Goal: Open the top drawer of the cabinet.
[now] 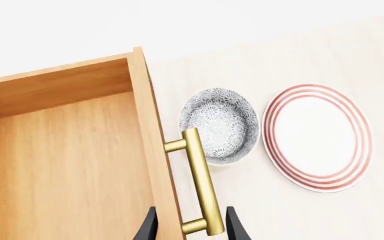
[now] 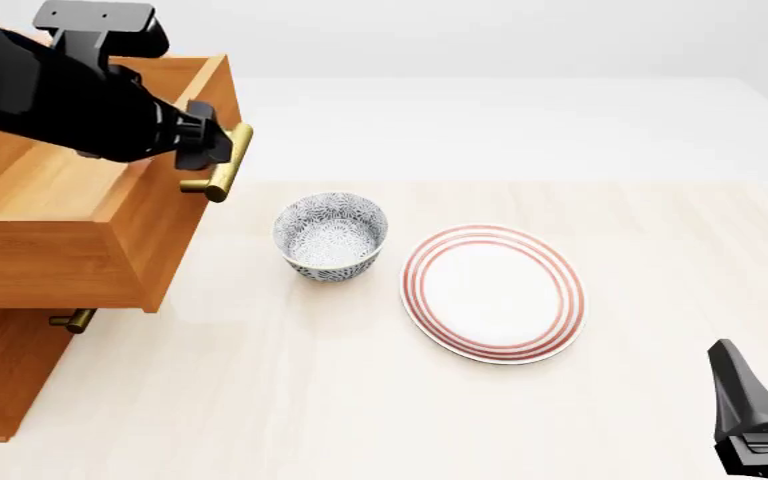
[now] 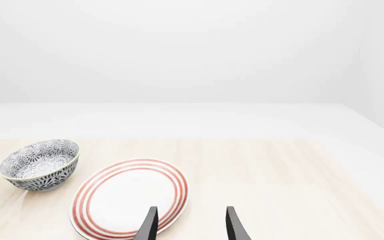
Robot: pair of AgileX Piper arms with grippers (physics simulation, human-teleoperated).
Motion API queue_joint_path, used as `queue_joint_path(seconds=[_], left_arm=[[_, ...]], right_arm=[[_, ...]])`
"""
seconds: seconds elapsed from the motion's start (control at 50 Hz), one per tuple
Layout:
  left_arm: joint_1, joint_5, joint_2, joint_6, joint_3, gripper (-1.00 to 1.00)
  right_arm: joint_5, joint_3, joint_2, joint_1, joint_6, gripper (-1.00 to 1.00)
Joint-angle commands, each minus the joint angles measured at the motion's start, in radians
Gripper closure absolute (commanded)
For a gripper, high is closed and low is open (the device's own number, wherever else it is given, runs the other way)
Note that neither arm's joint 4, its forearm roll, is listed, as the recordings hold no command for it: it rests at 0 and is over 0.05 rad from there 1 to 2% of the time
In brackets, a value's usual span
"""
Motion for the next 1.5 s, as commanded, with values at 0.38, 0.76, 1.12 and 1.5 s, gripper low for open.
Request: queue_joint_path(seconds=[0.38,0.76,1.12,1.5], left_arm=[[-0.009,0.128,-0.109,0.118,-0.155,-1.00],[0.049,0.169,-0.215,0.153,-0.213,-1.00],[0.083,0.142,-0.322,0.136,-0.169,-1.00],[0.142,0.088,-0.505,0.131,-0.051,-1.00]], right_arm=[[-0.001,0.001,-0.001,0.000,0.000,-1.00],[-0.001,0.001,-0.001,0.000,0.000,-1.00],[-0.001,0.001,-0.001,0.000,0.000,-1.00],[-0.001,0.001,-0.001,0.000,0.000,-1.00]])
